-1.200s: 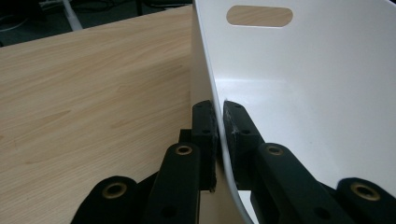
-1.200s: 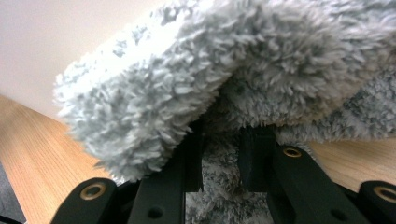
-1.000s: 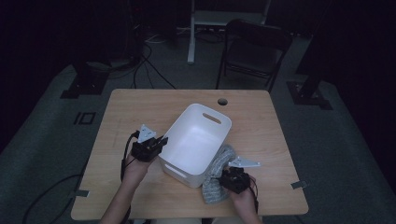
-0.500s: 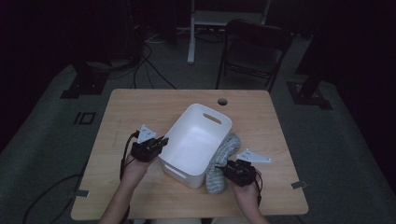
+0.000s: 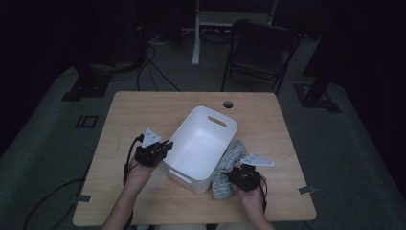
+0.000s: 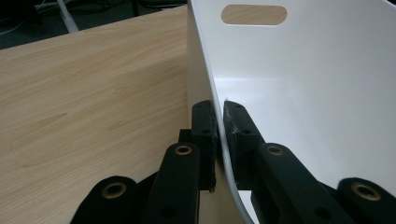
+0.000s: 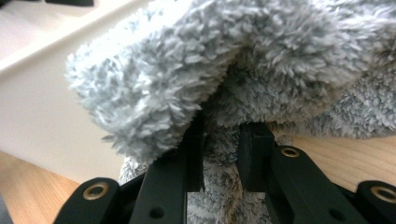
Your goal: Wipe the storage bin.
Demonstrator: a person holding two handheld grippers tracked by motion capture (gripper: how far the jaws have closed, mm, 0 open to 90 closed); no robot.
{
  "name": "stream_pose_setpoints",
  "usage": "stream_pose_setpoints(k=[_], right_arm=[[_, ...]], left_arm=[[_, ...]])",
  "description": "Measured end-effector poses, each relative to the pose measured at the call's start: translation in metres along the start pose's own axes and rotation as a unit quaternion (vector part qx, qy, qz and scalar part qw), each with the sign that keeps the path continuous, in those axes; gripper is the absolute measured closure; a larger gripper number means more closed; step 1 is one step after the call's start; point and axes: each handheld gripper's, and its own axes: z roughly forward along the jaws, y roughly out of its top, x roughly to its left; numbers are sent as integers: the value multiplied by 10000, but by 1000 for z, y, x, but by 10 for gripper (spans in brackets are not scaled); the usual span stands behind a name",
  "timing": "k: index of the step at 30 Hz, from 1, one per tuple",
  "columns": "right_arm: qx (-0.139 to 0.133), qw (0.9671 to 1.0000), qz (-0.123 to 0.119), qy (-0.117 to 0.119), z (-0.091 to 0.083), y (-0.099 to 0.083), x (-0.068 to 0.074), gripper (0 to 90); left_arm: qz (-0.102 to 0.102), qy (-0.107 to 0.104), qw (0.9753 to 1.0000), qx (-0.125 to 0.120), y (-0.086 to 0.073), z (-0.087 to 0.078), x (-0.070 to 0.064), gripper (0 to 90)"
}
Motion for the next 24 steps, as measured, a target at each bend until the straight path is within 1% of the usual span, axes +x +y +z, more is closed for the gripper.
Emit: stream_pose_setpoints(k=[6, 7, 10, 13, 17, 18, 20, 21, 24], right_arm=[[108, 9999, 57, -44, 5, -4, -4, 748], [127, 9999, 48, -48, 6, -5, -5, 748], [203, 9997, 70, -99, 9, -8, -6, 748], [291, 9995, 57, -142, 13, -11, -8, 748], [349, 9992, 47, -195, 17, -14, -9, 749], [447, 9987, 22, -239, 21, -17, -11, 748], [506, 9984, 73, -231, 23, -20, -13, 749], [540, 9983, 91, -221, 24, -21, -14, 751], [635, 9977, 7, -222, 23, -18, -14, 755]], left_arm=[[16, 13, 10000, 10, 0, 0, -1, 833], [-20, 4, 10000, -6, 0, 0, -1, 832], [-29, 4, 10000, -8, 0, 0, 0, 832], [6, 31, 10000, 6, 0, 0, -1, 832], [-5, 21, 10000, 4, 0, 0, -1, 832], [3, 20, 10000, 8, 0, 0, -1, 831], [-34, 7, 10000, -13, 0, 0, 0, 827], [-12, 23, 10000, -10, 0, 0, -1, 827], [-22, 34, 10000, -11, 0, 0, 0, 828]])
